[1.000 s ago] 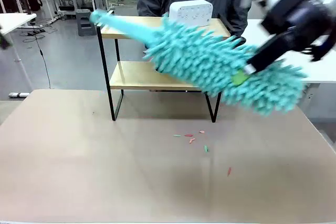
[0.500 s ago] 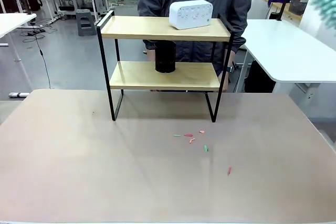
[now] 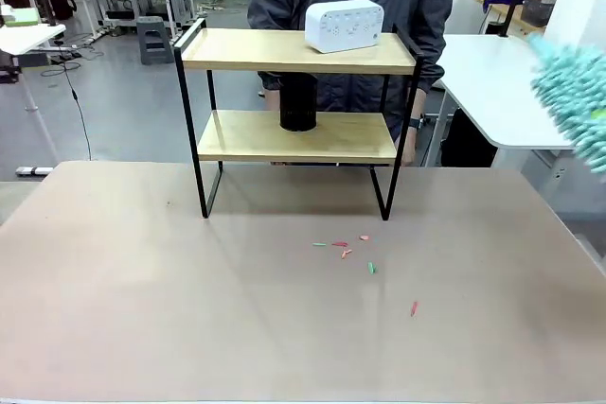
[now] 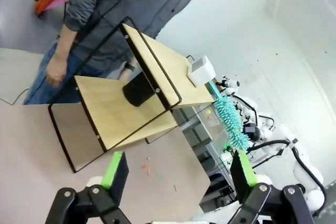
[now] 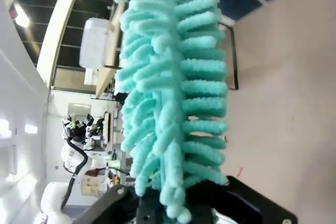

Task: Clean the shelf.
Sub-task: Hand the Duster back to the human.

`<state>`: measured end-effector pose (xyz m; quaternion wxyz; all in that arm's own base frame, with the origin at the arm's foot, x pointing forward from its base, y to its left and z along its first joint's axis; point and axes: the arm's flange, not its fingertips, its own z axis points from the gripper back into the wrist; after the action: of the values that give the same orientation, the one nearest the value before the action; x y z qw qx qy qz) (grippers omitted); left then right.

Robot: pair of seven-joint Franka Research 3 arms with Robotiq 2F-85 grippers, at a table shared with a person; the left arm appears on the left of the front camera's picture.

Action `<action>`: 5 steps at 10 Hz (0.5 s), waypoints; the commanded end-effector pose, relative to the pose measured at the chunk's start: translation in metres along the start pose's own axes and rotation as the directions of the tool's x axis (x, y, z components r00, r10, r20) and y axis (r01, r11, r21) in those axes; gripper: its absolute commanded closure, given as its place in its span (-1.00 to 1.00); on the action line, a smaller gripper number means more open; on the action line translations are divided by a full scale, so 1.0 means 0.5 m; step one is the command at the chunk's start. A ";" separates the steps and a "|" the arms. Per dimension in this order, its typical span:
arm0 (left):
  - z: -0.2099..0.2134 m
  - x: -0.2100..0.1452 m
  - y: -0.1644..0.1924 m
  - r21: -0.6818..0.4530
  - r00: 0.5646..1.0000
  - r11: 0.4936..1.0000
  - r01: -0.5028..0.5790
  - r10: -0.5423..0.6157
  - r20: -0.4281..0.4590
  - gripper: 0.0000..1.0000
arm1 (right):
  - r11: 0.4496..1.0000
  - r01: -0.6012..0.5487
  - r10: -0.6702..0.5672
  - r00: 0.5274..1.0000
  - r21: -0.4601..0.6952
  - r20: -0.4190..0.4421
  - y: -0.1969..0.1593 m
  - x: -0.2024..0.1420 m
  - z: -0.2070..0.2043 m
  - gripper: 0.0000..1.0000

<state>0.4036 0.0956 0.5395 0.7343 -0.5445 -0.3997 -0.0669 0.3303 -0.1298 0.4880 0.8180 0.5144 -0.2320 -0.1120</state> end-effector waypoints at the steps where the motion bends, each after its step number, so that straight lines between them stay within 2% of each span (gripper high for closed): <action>1: 0.043 -0.003 -0.002 0.014 1.000 1.000 0.008 -0.008 0.008 -1.00 | 0.997 0.077 -0.076 0.994 0.016 -0.078 -0.022 0.067 -0.044 1.00; 2: 0.043 -0.003 -0.002 0.014 1.000 1.000 0.008 -0.008 0.008 -1.00 | 0.995 0.096 -0.095 0.988 0.008 -0.118 -0.043 0.070 -0.065 1.00; 3: 0.043 -0.003 -0.002 0.014 1.000 1.000 0.008 -0.008 0.008 -1.00 | 0.988 0.146 -0.151 0.980 -0.049 -0.126 -0.060 0.069 -0.083 1.00; 4: 0.043 -0.003 -0.002 0.014 1.000 1.000 0.008 -0.008 0.008 -1.00 | 0.997 0.081 -0.081 0.992 -0.007 -0.096 -0.060 0.039 -0.072 1.00; 5: 0.043 -0.003 -0.002 0.014 1.000 1.000 0.008 -0.008 0.008 -1.00 | 0.997 0.081 -0.081 0.992 -0.007 -0.096 -0.060 0.039 -0.072 1.00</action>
<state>0.3944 0.1162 0.5399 0.7373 -0.5366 -0.4062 -0.0590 0.3768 -0.1236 0.4434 0.8264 0.5267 -0.1534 -0.1269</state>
